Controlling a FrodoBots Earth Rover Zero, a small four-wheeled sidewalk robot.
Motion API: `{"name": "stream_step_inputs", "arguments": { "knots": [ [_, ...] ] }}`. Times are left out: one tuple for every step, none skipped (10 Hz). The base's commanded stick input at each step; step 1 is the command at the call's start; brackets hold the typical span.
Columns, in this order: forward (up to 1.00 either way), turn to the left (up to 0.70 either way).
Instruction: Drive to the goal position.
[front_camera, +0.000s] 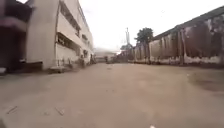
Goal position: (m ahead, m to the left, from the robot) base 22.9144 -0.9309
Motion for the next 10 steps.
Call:
{"name": "stream_step_inputs", "arguments": {
  "knots": [
    [0.7,0.0],
    [0.7,0.0],
    [0.7,0.0],
    [0.7,0.0],
    [0.7,0.0],
    [0.7,0.0],
    [0.7,0.0],
    [0.7,0.0],
    [0.7,0.0],
    [0.7,0.0]
  ]
}}
